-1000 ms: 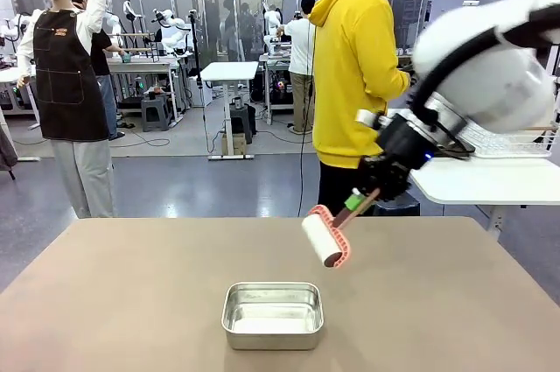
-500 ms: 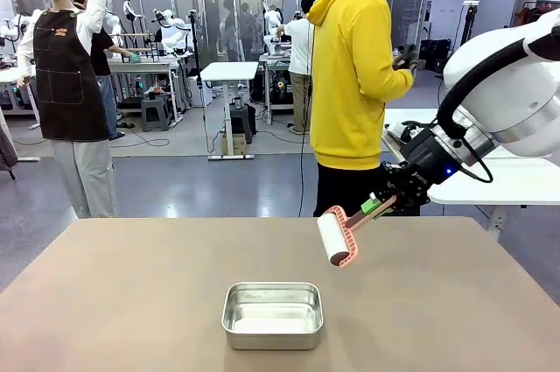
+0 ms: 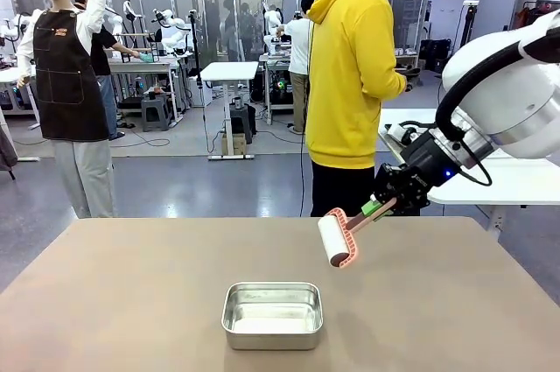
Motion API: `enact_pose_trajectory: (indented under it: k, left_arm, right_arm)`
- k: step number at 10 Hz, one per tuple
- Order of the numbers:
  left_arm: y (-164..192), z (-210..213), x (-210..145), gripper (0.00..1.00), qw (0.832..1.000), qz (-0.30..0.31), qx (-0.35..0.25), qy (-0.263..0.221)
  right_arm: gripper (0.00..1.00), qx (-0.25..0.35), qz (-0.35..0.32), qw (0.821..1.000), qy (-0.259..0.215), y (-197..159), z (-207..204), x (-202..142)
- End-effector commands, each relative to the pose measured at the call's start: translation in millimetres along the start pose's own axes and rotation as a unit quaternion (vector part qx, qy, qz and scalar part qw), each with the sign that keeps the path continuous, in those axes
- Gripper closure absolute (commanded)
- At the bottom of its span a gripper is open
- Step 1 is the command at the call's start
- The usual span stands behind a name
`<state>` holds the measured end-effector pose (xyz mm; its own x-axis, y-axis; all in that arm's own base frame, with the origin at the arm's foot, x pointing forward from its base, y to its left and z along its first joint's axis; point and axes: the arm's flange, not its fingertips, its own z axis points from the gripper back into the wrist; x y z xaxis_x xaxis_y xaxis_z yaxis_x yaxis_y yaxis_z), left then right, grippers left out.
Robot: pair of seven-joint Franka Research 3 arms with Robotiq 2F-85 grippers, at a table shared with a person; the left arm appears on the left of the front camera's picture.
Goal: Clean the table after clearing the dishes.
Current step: When the right (or left) Handle tray is removed, use the right hand (or left hand) to clean the right (or left) side of the table with the Lint Roller.
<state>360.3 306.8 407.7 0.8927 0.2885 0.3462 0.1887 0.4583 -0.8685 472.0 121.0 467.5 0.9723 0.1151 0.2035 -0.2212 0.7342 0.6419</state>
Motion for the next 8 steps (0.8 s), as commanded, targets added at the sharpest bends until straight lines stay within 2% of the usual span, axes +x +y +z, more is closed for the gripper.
enact_pose_trajectory:
  k: [1,4,5,7,8]
  left_arm:
    - [-1,3,-3,0.0,1.0,-0.006,-0.009,-0.005]
    - [-1,3,-3,0.0,1.0,-0.006,-0.009,-0.005]
    - [-1,3,-3,0.0,1.0,-0.006,-0.009,-0.005]
    - [-1,3,-3,0.0,1.0,-0.006,-0.009,-0.005]
    - [-1,3,-3,0.0,1.0,-0.006,-0.009,-0.005]
  right_arm:
    - [0.79,0.046,-0.061,0.997,-0.004,-33,-21,31]
    - [0.79,0.076,-0.106,0.991,-0.015,-80,-40,41]
    - [0.79,0.073,-0.121,0.989,-0.033,-93,-50,43]
    - [0.79,0.07,-0.116,0.989,-0.052,-113,-68,48]
    - [0.79,0.067,-0.111,0.991,-0.044,-121,-75,46]
